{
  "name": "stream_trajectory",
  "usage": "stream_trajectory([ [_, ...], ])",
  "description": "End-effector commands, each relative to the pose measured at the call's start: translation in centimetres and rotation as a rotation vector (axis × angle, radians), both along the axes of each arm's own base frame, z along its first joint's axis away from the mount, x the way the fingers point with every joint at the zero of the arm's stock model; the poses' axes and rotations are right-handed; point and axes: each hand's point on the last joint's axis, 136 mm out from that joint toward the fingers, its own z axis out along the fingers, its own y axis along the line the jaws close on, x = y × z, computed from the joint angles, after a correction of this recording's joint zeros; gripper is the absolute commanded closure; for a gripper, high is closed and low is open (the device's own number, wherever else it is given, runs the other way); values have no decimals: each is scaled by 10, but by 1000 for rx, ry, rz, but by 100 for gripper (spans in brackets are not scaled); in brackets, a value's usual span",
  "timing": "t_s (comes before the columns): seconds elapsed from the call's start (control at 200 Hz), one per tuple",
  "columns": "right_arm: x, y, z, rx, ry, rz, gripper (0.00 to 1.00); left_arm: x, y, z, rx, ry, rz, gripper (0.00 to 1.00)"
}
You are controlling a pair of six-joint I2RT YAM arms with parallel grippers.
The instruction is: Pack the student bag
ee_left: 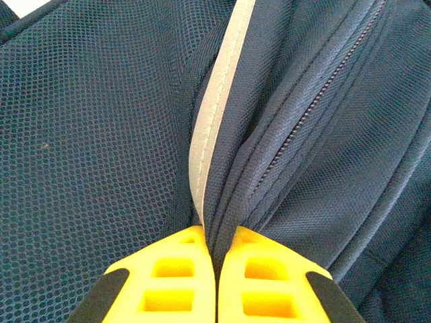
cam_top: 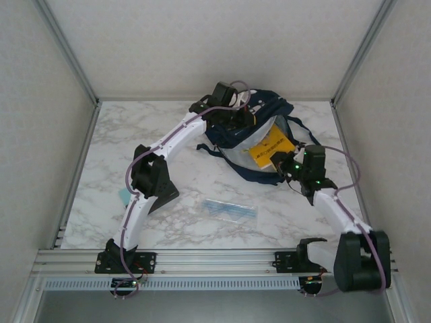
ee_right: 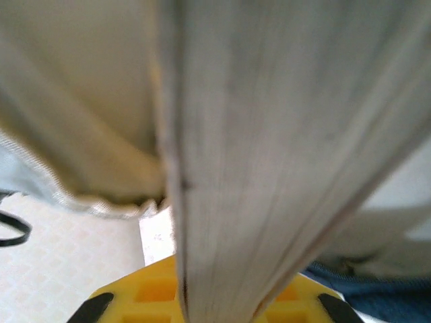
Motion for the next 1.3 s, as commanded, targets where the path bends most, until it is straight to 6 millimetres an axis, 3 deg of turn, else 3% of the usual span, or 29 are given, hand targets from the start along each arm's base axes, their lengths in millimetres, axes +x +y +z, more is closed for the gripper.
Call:
stream_trajectory([
  [0.0, 52, 17, 53, 35, -254, 26, 100, -9, -3, 81, -152, -110, -27, 100],
  [0.18, 99, 23, 29, 35, -272, 0, 100, -22, -6, 90, -166, -107, -43, 100],
  [0.365, 136, 35, 8, 121, -276, -60, 100, -29, -6, 91, -174, -101, -33, 100],
  [0.48, 149, 47, -14, 132, -181, -80, 100, -27, -2, 89, -166, -108, -15, 100],
  [0.586, 150, 55, -29, 126, -91, -72, 100, -20, 2, 86, -157, -106, 2, 100],
  [0.676, 138, 48, -43, 53, 22, -88, 100, -13, 8, 80, -145, -99, 20, 100],
  [0.746, 123, 41, -49, -26, 94, -80, 91, -8, 11, 76, -138, -94, 32, 100],
  [0.786, 112, 38, -49, -67, 122, -64, 79, -6, 12, 74, -136, -94, 36, 100],
  [0.831, 100, 32, -47, -124, 139, -55, 52, -4, 12, 71, -133, -91, 40, 100],
  [0.916, 75, 15, -39, -244, 156, -52, 28, -1, 12, 66, -132, -88, 43, 100],
  [1.046, 37, -13, -21, -431, 168, -36, 17, 1, 10, 60, -129, -79, 46, 100],
  [1.291, -35, -67, 25, -775, 209, 22, 15, 2, 12, 25, -74, -48, 62, 100],
])
